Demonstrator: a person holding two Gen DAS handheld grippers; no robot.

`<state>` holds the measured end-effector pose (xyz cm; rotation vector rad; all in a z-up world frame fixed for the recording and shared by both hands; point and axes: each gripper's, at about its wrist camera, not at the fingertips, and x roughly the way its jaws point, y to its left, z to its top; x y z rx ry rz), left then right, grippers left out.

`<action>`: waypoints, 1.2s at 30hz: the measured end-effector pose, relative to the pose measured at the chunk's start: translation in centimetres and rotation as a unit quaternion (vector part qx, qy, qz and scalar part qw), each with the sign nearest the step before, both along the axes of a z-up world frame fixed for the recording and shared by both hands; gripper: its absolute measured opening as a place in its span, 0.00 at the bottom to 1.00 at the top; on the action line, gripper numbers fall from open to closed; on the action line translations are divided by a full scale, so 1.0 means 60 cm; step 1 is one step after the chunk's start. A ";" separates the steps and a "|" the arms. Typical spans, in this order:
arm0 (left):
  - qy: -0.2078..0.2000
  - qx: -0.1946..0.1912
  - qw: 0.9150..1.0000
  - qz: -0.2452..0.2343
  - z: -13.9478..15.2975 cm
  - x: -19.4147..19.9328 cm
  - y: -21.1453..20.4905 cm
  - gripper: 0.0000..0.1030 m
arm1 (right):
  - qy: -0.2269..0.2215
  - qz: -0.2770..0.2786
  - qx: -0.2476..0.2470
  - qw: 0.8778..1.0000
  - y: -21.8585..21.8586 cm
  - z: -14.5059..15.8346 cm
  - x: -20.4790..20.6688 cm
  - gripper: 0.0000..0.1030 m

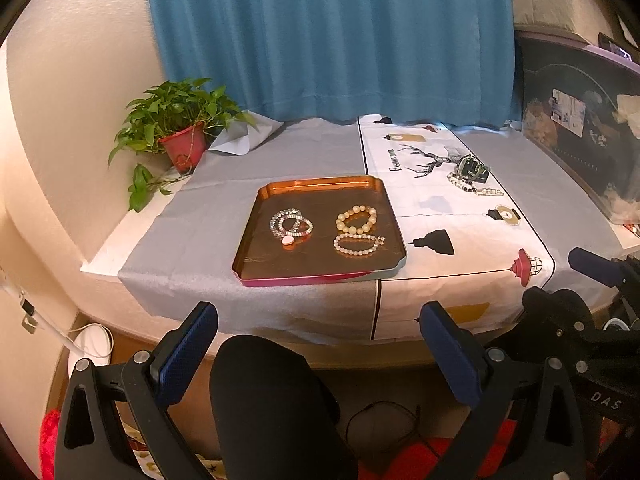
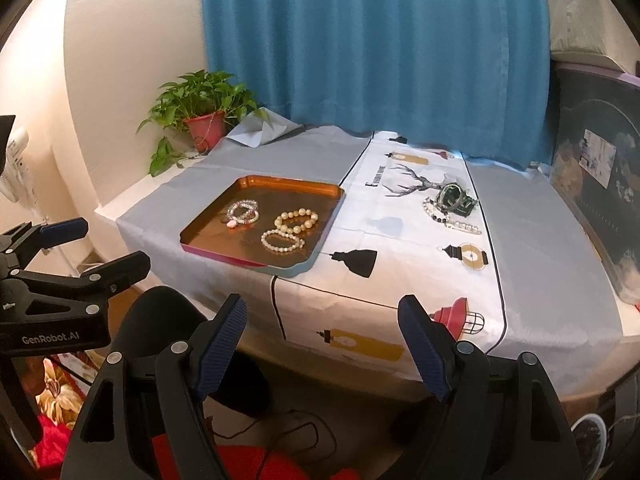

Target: Organize jewelry

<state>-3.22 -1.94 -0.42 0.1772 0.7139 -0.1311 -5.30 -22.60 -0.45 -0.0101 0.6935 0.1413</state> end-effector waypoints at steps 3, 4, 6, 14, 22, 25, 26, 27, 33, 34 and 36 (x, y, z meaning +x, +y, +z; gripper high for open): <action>0.001 0.001 1.000 0.000 -0.001 0.000 -0.002 0.98 | 0.004 -0.002 0.001 1.000 -0.004 -0.005 0.004 0.76; 0.001 0.001 1.000 0.000 -0.002 0.001 -0.002 0.98 | 0.006 -0.002 0.001 1.000 -0.005 -0.006 0.005 0.76; 0.002 0.003 1.000 -0.001 -0.004 0.004 -0.006 0.98 | 0.008 -0.003 0.002 1.000 -0.007 -0.009 0.007 0.76; 0.013 0.008 1.000 -0.010 -0.019 0.026 -0.019 0.98 | 0.017 -0.012 0.007 1.000 -0.019 -0.020 0.017 0.76; 0.034 0.023 0.999 -0.035 -0.040 0.071 -0.063 0.98 | 0.023 -0.040 0.014 0.999 -0.060 -0.033 0.043 0.76; 0.045 0.026 0.997 -0.049 -0.047 0.101 -0.091 0.98 | 0.027 -0.066 0.015 0.997 -0.097 -0.041 0.057 0.76; 0.047 0.026 0.997 -0.055 -0.048 0.114 -0.102 0.98 | 0.030 -0.076 0.014 0.997 -0.113 -0.044 0.064 0.76; 0.049 0.027 0.997 -0.061 -0.048 0.129 -0.114 0.98 | 0.031 -0.084 0.015 0.996 -0.128 -0.047 0.070 0.76; 0.067 0.026 0.992 -0.103 -0.051 0.245 -0.214 0.98 | 0.028 -0.139 0.002 0.990 -0.238 -0.060 0.137 0.76; 0.075 0.024 0.991 -0.108 -0.054 0.263 -0.228 0.98 | 0.027 -0.145 0.000 0.989 -0.257 -0.064 0.155 0.76; 0.101 0.009 0.986 -0.131 -0.068 0.322 -0.275 0.98 | 0.034 -0.147 0.003 0.989 -0.301 -0.081 0.204 0.76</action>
